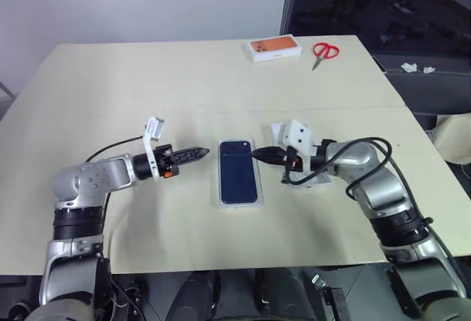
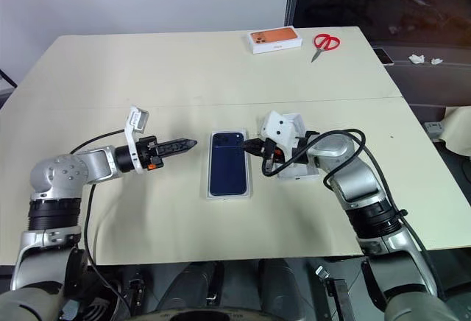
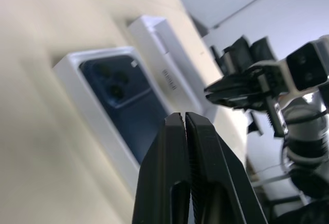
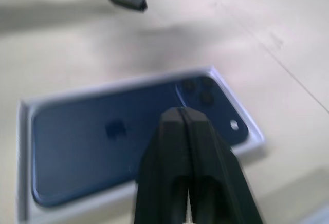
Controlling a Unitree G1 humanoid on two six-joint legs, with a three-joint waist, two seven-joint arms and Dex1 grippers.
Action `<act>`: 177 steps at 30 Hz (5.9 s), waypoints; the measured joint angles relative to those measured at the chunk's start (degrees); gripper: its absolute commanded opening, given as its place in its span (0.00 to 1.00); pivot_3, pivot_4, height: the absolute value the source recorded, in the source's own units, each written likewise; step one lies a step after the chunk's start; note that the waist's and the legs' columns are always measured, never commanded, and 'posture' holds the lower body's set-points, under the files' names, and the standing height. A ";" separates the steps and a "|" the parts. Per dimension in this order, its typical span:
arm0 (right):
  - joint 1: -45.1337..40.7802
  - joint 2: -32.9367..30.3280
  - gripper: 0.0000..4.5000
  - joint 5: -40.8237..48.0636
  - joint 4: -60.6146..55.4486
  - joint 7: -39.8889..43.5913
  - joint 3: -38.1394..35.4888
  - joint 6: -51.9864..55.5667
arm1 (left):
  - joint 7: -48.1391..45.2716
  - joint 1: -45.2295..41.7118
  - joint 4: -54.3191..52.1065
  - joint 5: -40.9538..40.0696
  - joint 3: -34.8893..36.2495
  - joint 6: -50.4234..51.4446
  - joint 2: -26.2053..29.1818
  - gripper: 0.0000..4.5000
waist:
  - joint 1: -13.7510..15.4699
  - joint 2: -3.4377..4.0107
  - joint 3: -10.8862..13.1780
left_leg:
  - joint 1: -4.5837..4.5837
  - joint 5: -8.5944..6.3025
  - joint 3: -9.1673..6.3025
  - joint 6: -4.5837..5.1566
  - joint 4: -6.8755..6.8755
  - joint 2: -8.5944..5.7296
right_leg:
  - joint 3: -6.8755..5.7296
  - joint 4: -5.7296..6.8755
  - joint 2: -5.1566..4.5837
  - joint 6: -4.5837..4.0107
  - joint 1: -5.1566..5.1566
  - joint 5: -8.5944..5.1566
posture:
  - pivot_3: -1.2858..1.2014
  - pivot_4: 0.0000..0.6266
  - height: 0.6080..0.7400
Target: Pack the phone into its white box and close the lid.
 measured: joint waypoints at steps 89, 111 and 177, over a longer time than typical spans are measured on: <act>1.02 -10.49 0.24 -8.54 1.70 -2.78 -0.32 -3.99 | -1.00 -2.93 3.20 17.43 -13.05 -15.73 -5.53 0.72 | 1.40 0.02 0.08 | -0.04 0.03 0.03 -0.03 0.15 -0.22 | -0.13 -0.07 -0.29 0.03 0.13 -0.01 | 0.52 0.24 1.00; 9.92 -13.67 0.00 -10.47 -2.88 4.53 1.04 -6.41 | -2.79 -10.17 13.29 24.95 -20.78 -21.04 -13.13 0.03 | 1.30 0.02 0.09 | -0.03 0.01 0.05 0.01 0.21 -0.22 | -0.13 -0.02 -0.27 0.04 0.16 0.00 | 0.52 0.24 1.00; -2.35 -5.07 1.00 10.85 -19.71 -28.88 -12.54 70.28 | -18.80 3.57 -1.83 18.74 -10.50 -34.56 5.21 1.00 | 1.22 0.07 0.08 | -0.08 -0.20 0.04 0.38 0.16 -0.21 | -0.11 -0.04 -0.32 0.02 0.07 0.00 | 0.52 0.24 1.00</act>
